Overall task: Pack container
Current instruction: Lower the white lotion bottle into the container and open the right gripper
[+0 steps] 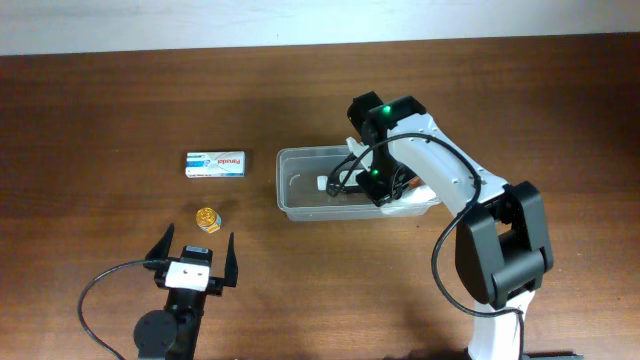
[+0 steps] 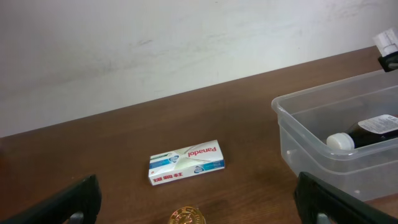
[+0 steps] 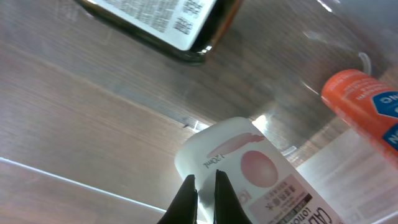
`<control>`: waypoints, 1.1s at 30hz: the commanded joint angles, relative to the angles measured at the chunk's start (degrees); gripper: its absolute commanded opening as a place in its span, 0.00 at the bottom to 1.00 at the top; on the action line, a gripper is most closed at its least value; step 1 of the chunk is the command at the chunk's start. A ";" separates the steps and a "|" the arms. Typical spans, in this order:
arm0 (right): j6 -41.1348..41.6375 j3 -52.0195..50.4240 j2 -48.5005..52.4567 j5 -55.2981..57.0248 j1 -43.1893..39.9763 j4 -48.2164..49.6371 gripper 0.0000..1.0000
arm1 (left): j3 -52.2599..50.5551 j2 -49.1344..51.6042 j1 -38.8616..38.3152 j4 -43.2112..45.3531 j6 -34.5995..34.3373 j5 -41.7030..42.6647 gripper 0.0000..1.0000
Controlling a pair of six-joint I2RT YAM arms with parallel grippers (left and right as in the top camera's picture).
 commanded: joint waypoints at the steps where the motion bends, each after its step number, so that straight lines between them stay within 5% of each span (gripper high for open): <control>1: 0.50 -0.57 0.85 2.01 -1.31 -0.24 0.04 | -0.24 -0.28 -0.22 -0.11 0.90 0.81 0.99; 33: 4.37 -0.55 0.85 9.81 -1.62 -0.04 0.04 | -0.24 -0.28 -0.22 -0.11 0.90 0.81 0.99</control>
